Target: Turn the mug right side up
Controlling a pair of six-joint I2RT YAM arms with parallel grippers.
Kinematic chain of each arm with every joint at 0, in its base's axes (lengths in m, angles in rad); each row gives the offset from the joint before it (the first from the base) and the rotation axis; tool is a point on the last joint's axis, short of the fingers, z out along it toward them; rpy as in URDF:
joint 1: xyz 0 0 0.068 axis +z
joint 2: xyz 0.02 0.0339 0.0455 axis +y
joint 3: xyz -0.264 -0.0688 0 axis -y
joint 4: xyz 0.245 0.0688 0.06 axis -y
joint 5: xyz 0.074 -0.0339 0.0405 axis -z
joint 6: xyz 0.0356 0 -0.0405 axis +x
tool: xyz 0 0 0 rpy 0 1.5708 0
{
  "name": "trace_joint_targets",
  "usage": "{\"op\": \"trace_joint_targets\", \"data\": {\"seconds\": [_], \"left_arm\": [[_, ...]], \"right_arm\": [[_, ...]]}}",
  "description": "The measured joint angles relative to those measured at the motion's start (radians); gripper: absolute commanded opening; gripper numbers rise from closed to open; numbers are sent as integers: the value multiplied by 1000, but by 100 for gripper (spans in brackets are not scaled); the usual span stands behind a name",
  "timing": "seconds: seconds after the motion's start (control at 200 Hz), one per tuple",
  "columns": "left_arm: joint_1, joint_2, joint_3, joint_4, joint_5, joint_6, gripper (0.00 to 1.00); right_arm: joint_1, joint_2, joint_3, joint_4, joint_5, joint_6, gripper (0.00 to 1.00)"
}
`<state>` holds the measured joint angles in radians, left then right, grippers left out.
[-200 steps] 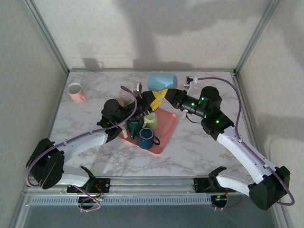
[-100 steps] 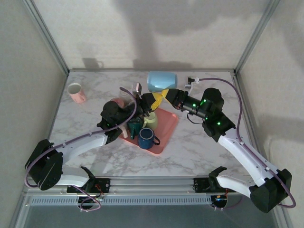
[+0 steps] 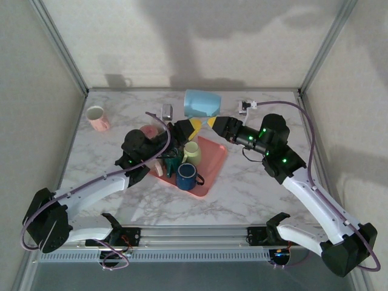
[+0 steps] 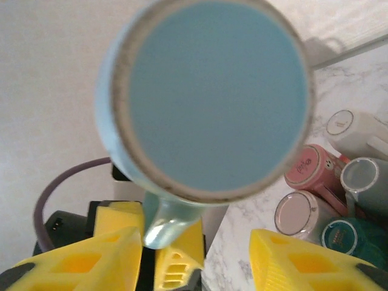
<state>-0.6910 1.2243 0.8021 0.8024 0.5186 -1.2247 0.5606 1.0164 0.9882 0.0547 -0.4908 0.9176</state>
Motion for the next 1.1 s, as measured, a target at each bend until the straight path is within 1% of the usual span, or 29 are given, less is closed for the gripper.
{"op": "trace_joint_targets", "data": {"seconds": [0.165, 0.426, 0.646, 0.761, 0.881, 1.101], "left_arm": [[0, -35, 1, -66, -15, 92, 0], [0, -48, 44, -285, -52, 274, 0], [0, -53, 105, -485, -108, 436, 0], [0, -53, 138, -582, -158, 519, 0], [0, -53, 164, -684, -239, 590, 0], [2, -47, 228, -851, -408, 694, 0]], "right_arm": [[0, -3, 29, -79, 19, -56, 54], [0, -33, 76, -225, 64, -166, 53], [0, -35, 133, -394, 108, -304, 53], [0, -35, 171, -487, 133, -382, 53], [0, -23, 199, -563, 159, -449, 54], [0, 30, 207, -652, 193, -505, 54]]}}
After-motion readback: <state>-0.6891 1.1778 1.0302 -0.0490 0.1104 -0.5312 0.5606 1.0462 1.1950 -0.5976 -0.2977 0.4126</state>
